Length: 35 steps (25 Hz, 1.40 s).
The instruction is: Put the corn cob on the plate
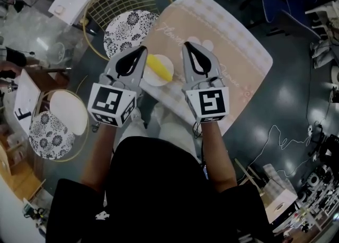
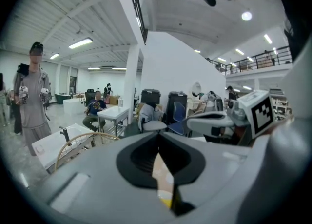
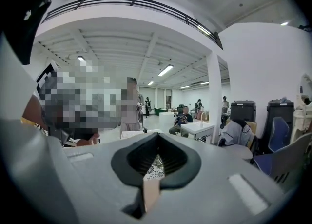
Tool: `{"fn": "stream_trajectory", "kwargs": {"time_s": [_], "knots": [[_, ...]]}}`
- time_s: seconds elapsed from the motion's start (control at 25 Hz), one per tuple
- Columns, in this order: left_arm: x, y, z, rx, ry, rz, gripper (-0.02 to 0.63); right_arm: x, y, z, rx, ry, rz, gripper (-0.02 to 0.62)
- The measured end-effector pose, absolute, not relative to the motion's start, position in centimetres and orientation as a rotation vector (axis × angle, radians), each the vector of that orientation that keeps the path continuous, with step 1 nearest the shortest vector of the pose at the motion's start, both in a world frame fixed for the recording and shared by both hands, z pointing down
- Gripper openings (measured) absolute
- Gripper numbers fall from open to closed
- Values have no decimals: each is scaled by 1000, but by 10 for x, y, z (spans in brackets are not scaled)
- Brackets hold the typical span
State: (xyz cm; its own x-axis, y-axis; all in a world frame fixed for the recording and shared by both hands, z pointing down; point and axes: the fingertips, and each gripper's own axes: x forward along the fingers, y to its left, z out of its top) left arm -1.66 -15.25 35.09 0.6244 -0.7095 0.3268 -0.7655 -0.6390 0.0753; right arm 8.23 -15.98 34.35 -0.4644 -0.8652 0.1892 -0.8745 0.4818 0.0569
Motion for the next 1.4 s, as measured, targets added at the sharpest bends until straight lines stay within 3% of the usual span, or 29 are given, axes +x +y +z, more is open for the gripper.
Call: {"fn": "stream_trajectory", "kwargs": {"time_s": [0.6, 1.4], "knots": [[-23, -110, 322, 2762, -1104, 345, 6, 77, -111, 306, 1659, -2491, 16, 3], [-71, -44, 289, 2880, -978, 250, 6, 19, -34, 269, 1762, -2440, -78, 2]]}}
